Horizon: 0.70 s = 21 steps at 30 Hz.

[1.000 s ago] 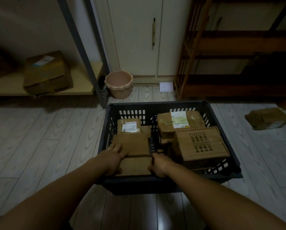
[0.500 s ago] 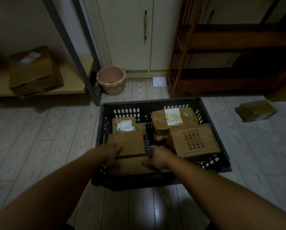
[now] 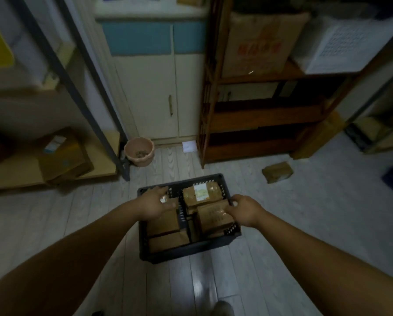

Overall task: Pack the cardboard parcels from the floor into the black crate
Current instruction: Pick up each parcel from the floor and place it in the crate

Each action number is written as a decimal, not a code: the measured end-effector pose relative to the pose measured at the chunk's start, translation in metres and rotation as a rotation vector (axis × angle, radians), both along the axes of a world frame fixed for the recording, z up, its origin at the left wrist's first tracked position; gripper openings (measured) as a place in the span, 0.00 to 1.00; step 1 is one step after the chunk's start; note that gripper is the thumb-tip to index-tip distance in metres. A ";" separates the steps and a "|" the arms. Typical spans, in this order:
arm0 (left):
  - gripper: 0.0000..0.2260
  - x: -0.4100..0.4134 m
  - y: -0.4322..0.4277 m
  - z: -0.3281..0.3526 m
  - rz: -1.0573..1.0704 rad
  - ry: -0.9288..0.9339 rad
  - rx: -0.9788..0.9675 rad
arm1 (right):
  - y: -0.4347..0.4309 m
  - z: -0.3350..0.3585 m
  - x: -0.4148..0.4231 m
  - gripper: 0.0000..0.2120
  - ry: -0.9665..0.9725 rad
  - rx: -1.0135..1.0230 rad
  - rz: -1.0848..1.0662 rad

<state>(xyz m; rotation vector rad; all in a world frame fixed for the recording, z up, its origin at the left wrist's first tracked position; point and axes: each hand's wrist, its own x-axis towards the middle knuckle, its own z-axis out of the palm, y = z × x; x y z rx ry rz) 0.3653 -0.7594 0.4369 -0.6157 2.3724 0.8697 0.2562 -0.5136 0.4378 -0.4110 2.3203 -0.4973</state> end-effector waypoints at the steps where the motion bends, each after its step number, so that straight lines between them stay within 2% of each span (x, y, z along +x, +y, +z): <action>1: 0.32 -0.005 0.015 0.025 -0.017 0.010 0.012 | 0.017 0.021 -0.002 0.24 0.018 0.011 -0.032; 4: 0.34 -0.024 0.061 0.083 -0.089 0.040 -0.047 | 0.074 0.070 -0.012 0.31 0.078 0.042 -0.130; 9: 0.33 -0.076 0.154 0.135 -0.183 0.152 -0.045 | 0.180 0.126 -0.049 0.32 0.185 0.060 -0.203; 16: 0.34 -0.166 0.274 0.156 -0.212 0.157 -0.073 | 0.322 0.166 -0.114 0.31 0.235 0.029 -0.266; 21: 0.32 -0.211 0.323 0.161 -0.184 0.154 -0.064 | 0.369 0.178 -0.162 0.31 0.262 -0.012 -0.294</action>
